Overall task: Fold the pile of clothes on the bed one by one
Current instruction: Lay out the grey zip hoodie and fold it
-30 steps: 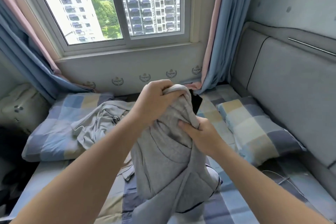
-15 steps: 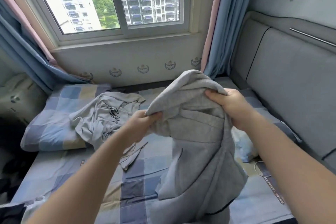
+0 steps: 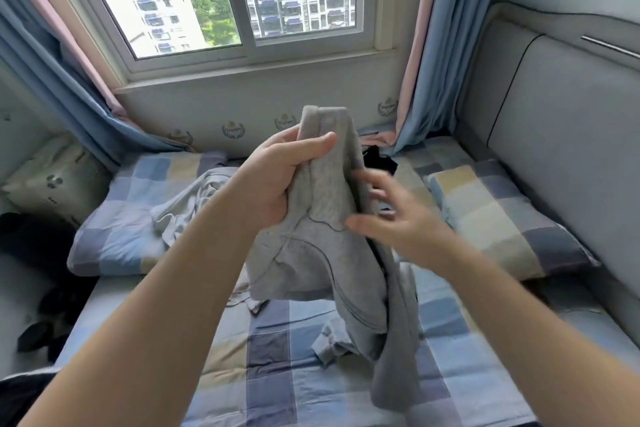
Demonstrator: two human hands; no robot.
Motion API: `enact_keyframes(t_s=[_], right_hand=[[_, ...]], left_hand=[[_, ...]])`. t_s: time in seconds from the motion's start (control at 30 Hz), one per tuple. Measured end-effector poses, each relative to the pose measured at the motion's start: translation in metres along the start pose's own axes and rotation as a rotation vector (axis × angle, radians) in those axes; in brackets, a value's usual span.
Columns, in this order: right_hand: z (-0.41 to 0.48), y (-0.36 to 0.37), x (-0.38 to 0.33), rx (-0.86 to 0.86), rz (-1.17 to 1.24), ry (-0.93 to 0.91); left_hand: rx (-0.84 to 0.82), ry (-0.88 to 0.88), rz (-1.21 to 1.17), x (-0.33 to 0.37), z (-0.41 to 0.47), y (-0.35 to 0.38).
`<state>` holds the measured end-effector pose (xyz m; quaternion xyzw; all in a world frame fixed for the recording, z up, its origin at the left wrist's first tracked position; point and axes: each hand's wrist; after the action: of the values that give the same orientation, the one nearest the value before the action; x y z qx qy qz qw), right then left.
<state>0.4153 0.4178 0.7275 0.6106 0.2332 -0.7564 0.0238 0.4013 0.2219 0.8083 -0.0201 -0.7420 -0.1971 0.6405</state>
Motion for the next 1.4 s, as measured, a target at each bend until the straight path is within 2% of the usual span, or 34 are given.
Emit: enact_keyframes(t_s=[0.17, 0.23, 0.3, 0.37, 0.43, 0.53, 0.63, 0.8, 0.87, 0.97, 1.13, 1.2, 1.27, 1.4], right_hand=[[0.012, 0.082, 0.04, 0.062, -0.017, 0.071], [0.02, 0.089, 0.038, 0.115, -0.039, 0.076], [0.032, 0.089, 0.029, 0.092, -0.029, 0.104], [0.044, 0.088, 0.018, 0.055, 0.059, 0.153], [0.056, 0.095, 0.007, 0.047, 0.184, 0.166], [0.067, 0.112, -0.003, 0.106, 0.297, 0.184], [0.078, 0.134, -0.004, 0.206, 0.374, 0.235], [0.09, 0.167, 0.002, 0.397, 0.348, 0.288], [0.094, 0.178, 0.007, 0.415, 0.362, 0.31], [0.096, 0.19, 0.015, 0.452, 0.319, 0.305], [0.07, 0.214, 0.015, 0.329, -0.002, 0.172], [0.058, 0.233, 0.013, 0.2, 0.067, 0.128], [0.052, 0.258, 0.016, 0.079, 0.139, 0.166], [0.057, 0.293, 0.033, 0.086, 0.232, 0.281]], left_hand=[[-0.014, 0.059, -0.006, 0.017, -0.012, -0.024], [0.1, 0.093, -0.004, 0.021, -0.014, -0.049], [0.196, 0.094, 0.0, 0.021, -0.017, -0.078], [0.222, -0.008, 0.023, 0.014, -0.023, -0.099], [0.258, -0.192, 0.09, 0.002, -0.035, -0.111], [0.147, -0.345, 0.265, -0.022, -0.054, -0.127], [0.1, -0.373, 0.312, -0.044, -0.069, -0.158], [0.028, -0.482, 0.442, -0.071, -0.083, -0.212], [0.073, -0.445, 0.474, -0.079, -0.083, -0.226], [0.183, -0.356, 0.328, -0.08, -0.08, -0.237], [0.143, -0.152, 0.169, -0.06, -0.076, -0.233], [0.093, -0.087, 0.122, -0.05, -0.077, -0.232], [0.01, -0.057, 0.085, -0.039, -0.079, -0.233], [-0.039, -0.127, 0.152, -0.017, -0.078, -0.246]])
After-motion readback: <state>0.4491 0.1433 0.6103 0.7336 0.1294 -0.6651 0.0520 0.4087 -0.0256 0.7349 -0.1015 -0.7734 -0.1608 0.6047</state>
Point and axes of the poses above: each hand's wrist, its own z-axis towards the middle knuckle, its own y-axis out of the palm, x = y × z, and after that the axes turned 4 degrees about -y, right-handed
